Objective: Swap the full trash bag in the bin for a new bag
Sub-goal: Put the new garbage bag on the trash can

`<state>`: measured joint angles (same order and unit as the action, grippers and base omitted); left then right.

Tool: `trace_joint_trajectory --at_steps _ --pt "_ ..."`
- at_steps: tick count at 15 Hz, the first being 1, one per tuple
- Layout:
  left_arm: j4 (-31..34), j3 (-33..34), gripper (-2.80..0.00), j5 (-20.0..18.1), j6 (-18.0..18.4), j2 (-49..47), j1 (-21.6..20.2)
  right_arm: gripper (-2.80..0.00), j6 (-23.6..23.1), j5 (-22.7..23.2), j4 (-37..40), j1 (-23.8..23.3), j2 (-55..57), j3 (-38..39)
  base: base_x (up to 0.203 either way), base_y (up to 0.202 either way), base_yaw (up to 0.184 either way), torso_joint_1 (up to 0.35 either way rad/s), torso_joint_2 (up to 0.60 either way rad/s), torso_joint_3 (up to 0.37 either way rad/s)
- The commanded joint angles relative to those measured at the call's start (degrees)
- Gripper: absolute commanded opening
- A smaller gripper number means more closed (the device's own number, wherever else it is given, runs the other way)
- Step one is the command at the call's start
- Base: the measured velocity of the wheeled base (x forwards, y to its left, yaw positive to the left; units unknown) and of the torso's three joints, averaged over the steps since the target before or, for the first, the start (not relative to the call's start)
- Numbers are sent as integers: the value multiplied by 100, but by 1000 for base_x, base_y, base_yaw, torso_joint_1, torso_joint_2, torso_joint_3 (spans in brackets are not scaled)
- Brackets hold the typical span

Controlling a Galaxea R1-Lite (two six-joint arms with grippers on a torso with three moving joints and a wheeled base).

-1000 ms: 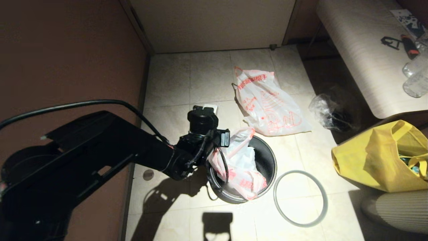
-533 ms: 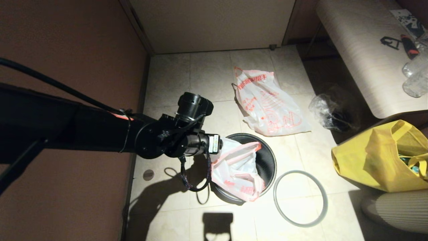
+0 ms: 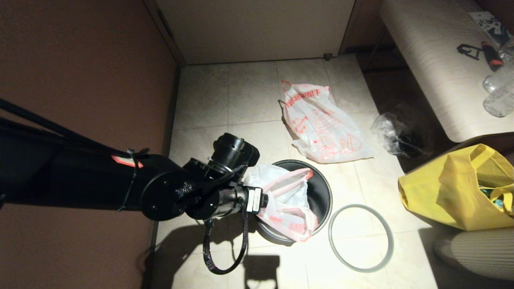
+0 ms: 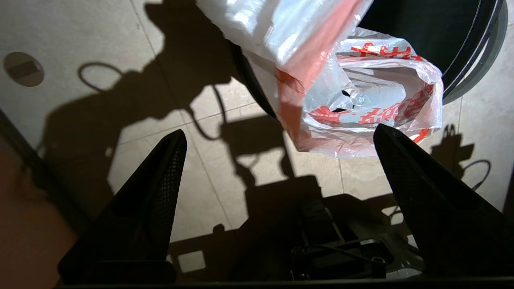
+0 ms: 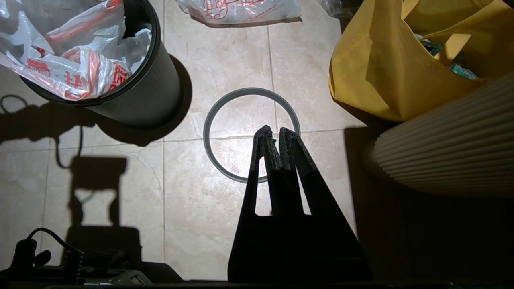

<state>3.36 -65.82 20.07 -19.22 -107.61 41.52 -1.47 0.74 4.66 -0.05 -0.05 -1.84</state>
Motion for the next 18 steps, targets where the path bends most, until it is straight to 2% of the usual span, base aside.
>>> trace_joint_trajectory --at_steps 1,3,5,6,9,11,14,16,18 --pt "-674 335 0 123 -20 -411 52 -280 -3 5 3 3 5 0 0 0 0 0 0 0" --pt "-1141 372 0 194 -20 -680 6 -280 -3 5 0 -3 5 0 0 0 0 0 0 0" --pt "-1340 305 0 199 5 -904 -40 -280 -2 5 0 5 5 0 0 0 0 0 0 0" --pt "-1397 229 -280 199 11 -1067 -62 -280 -3 5 0 5 5 0 0 0 0 0 0 0" --pt "-1533 -171 -280 207 14 -1475 -188 -280 -3 5 0 -1 5 0 0 0 0 0 0 0" --pt "-1543 -195 -280 245 22 -1543 -296 -280 -3 5 0 -4 5 0 0 0 0 0 0 0" --pt "-1490 -205 -280 259 29 -1375 -379 -280 -23 3 15 0 5 0 0 0 0 0 0 0" --pt "-1430 -205 -280 255 59 -1148 -380 -280 -217 24 30 5 5 -5 0 0 0 0 0 0" --pt "-1116 -219 -280 235 75 -897 -374 -280 -46 5 17 5 5 0 0 0 0 0 0 0"
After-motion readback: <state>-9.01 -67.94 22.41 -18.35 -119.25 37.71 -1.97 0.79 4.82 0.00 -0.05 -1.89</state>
